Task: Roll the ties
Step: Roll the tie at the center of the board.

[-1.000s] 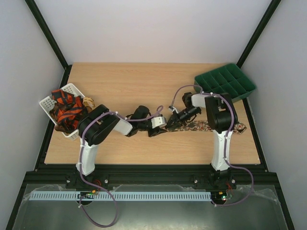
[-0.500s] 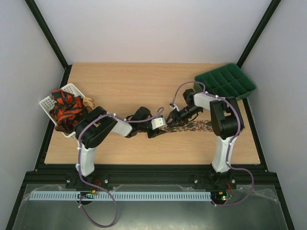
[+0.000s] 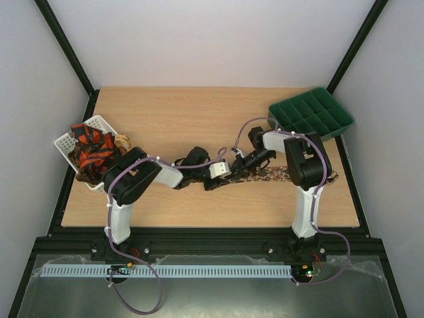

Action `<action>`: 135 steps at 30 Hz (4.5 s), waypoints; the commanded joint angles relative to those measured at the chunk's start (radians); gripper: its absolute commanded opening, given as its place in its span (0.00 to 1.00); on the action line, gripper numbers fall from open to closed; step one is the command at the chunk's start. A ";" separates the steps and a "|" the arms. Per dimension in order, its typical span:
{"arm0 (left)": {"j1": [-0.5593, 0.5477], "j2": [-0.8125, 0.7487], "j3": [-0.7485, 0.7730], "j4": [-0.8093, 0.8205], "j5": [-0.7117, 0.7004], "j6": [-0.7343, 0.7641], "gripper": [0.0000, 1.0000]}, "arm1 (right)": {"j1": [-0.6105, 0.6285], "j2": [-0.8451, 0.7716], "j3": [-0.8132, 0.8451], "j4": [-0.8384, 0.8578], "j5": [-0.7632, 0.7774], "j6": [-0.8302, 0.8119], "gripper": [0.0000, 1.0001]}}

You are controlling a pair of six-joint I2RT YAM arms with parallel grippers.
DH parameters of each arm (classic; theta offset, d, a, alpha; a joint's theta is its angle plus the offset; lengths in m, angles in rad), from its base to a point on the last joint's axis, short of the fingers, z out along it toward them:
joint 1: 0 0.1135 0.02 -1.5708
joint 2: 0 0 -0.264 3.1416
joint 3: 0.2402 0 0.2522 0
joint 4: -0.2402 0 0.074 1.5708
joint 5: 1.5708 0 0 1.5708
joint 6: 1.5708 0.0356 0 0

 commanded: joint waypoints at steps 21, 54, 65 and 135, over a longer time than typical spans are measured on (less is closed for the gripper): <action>-0.011 0.081 0.036 0.076 0.081 0.033 0.74 | -0.144 0.182 0.031 -0.180 0.070 -0.155 0.01; -0.011 0.070 0.086 -0.176 0.003 -0.035 0.45 | -0.080 0.022 0.025 -0.086 0.175 -0.056 0.01; -0.009 0.064 0.105 -0.091 0.053 -0.051 0.69 | -0.159 0.092 -0.010 -0.107 0.187 -0.116 0.01; 0.040 0.026 -0.062 0.045 0.096 -0.064 0.72 | -0.152 0.079 -0.065 -0.041 0.202 -0.027 0.01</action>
